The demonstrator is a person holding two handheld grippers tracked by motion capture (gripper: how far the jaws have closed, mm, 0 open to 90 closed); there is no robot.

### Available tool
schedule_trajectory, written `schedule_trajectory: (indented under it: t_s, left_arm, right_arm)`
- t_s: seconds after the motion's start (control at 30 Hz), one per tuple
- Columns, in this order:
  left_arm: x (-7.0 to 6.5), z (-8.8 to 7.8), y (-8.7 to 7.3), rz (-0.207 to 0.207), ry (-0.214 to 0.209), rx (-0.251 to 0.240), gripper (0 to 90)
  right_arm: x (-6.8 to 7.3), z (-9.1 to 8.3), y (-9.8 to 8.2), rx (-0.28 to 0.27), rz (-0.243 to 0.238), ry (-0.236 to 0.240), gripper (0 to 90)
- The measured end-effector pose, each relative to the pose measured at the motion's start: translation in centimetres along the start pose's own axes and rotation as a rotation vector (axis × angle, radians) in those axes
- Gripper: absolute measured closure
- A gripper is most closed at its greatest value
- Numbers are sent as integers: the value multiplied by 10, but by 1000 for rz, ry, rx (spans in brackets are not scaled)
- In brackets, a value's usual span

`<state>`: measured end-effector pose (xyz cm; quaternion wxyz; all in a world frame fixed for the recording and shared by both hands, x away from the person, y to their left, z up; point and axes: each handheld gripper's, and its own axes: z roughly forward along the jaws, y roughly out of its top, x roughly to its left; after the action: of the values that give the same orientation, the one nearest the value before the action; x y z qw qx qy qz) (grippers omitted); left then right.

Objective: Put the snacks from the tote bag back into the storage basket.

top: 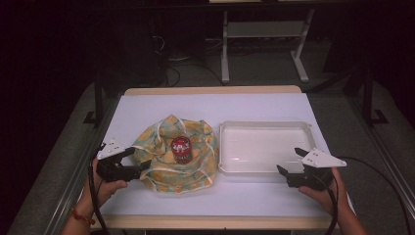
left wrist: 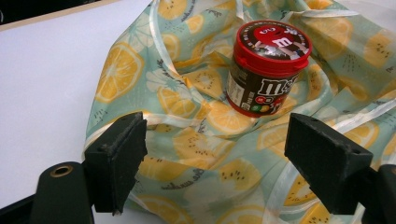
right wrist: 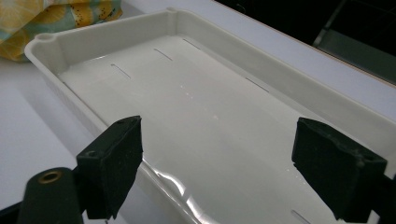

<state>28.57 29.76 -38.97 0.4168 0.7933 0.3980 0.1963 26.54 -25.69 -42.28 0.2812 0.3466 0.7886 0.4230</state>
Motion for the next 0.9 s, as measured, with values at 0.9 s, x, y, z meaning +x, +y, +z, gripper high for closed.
schedule_trajectory:
  t_s: [0.9]
  left_arm:
    - [-18,21,35,-82,-48,55,220]
  right_arm:
    - [-1,2,-2,14,6,1,157]
